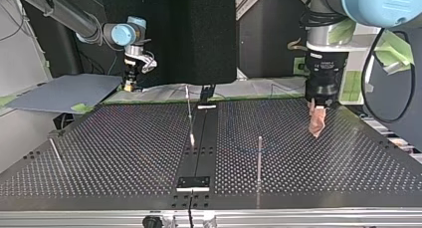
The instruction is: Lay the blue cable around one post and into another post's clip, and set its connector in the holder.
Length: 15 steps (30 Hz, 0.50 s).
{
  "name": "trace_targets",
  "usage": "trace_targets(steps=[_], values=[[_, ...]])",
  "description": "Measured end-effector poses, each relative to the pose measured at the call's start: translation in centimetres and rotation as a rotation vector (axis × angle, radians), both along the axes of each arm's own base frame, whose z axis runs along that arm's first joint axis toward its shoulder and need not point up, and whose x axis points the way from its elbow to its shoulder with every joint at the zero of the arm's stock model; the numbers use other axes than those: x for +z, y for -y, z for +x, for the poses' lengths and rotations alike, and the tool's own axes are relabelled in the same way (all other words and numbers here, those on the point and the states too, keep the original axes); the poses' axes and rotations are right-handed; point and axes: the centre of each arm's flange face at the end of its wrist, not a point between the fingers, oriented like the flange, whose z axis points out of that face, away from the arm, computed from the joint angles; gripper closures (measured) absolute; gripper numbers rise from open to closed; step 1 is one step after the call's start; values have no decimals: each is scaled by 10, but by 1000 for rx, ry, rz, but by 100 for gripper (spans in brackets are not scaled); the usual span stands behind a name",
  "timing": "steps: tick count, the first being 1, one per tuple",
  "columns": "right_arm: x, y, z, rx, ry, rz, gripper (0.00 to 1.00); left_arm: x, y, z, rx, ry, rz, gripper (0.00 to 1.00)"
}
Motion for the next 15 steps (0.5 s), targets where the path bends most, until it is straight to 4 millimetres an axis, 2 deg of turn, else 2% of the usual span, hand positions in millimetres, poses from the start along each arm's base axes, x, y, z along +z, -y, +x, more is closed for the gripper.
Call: trace_targets(steps=[15], values=[[0,0,0,-1,0,0,100,4,-1,-3,5,8,25,0]])
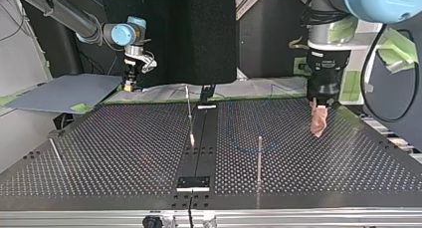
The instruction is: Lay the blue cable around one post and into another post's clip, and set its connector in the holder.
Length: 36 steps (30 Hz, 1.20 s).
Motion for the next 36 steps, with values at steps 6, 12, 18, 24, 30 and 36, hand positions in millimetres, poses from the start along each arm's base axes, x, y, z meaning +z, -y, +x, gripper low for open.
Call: trace_targets(steps=[6,12,18,24,30,36], values=[[0,0,0,0,0,0,100,2,-2,-1,10,10,-1,0],[0,0,0,0,0,0,100,5,-1,-2,8,27,-3,0],[0,0,0,0,0,-1,100,9,-1,-4,9,43,-13,0],[0,0,0,0,0,-1,100,8,-2,-3,17,43,-34,0],[0,0,0,0,0,-2,100,3,-3,-2,32,31,-52,0],[0,0,0,0,1,-2,100,-6,-3,0,38,8,-58,0]])
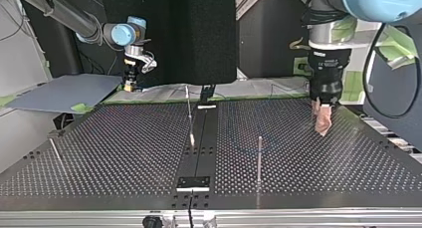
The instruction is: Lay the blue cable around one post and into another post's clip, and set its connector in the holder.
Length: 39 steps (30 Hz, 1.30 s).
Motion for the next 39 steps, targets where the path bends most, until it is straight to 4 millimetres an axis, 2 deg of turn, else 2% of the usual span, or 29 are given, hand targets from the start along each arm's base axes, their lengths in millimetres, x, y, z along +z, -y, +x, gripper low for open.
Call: trace_targets(steps=[39], values=[[0,0,0,1,0,0,100,3,1,-1,-8,20,17,0]])
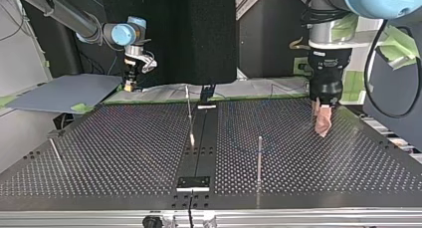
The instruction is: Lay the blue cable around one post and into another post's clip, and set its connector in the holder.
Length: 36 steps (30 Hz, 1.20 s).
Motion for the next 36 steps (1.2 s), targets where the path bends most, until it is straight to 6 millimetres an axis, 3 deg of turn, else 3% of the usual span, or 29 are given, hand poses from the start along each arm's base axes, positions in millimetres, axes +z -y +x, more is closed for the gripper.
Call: trace_targets(steps=[20,26,36], values=[[0,0,0,1,0,0,100,-4,3,-1,-19,-5,-11,0],[0,-1,1,2,-2,0,100,-30,13,1,-83,-26,-42,0],[0,-1,1,2,-4,1,100,-109,56,10,-240,-129,-141,0]])
